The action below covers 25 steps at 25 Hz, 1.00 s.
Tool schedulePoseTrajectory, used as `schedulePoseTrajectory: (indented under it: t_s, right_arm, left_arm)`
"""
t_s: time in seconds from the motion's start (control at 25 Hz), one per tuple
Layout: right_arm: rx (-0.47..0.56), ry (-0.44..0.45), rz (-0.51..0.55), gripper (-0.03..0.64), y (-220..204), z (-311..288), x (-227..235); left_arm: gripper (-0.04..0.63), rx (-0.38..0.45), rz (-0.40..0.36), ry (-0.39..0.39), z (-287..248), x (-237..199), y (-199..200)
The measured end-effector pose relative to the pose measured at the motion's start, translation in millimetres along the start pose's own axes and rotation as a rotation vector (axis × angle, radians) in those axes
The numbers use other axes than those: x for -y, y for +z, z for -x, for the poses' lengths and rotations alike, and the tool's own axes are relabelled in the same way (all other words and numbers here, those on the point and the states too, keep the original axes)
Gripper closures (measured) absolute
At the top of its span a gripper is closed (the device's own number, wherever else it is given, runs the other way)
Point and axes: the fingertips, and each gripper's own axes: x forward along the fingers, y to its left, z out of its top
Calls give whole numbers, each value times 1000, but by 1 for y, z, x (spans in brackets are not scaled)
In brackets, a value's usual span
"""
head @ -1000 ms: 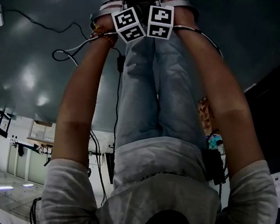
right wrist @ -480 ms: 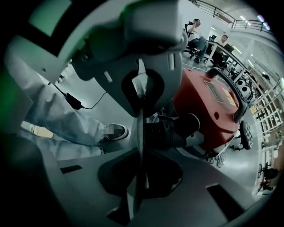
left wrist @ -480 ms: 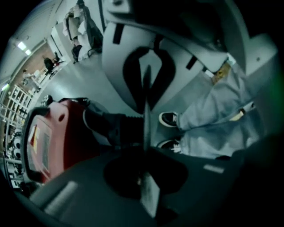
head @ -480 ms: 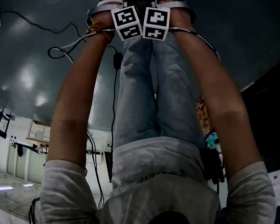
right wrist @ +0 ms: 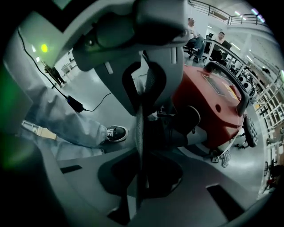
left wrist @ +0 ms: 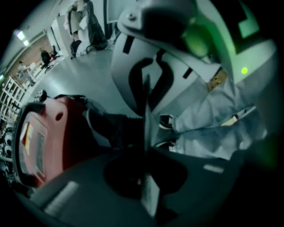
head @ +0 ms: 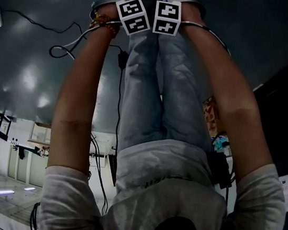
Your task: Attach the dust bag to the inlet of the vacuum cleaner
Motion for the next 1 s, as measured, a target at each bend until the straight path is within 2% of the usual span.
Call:
schedulePoseTrajectory:
  t_s: [0.12,0.36,0.6,0.84,1.0]
  right_arm:
    - [-9,-3,17,586,1,4,-1]
    - [-14,-26,58,586,10,10,3]
    - [-3,-2,30,586,-1,0,1]
    - [-1,-39,81,584,12,14,13]
    - [20,-30,38,584,2,2,10]
  left_arm:
    - [571,5,-19,-5,8,2,9]
    - [569,33,54,-18,-3,2,-3]
    - [569,38,29,2,8,2,6]
    - [569,57,101,-10,-1,-4,-1]
    - [569,40,50,6,8,-5,5]
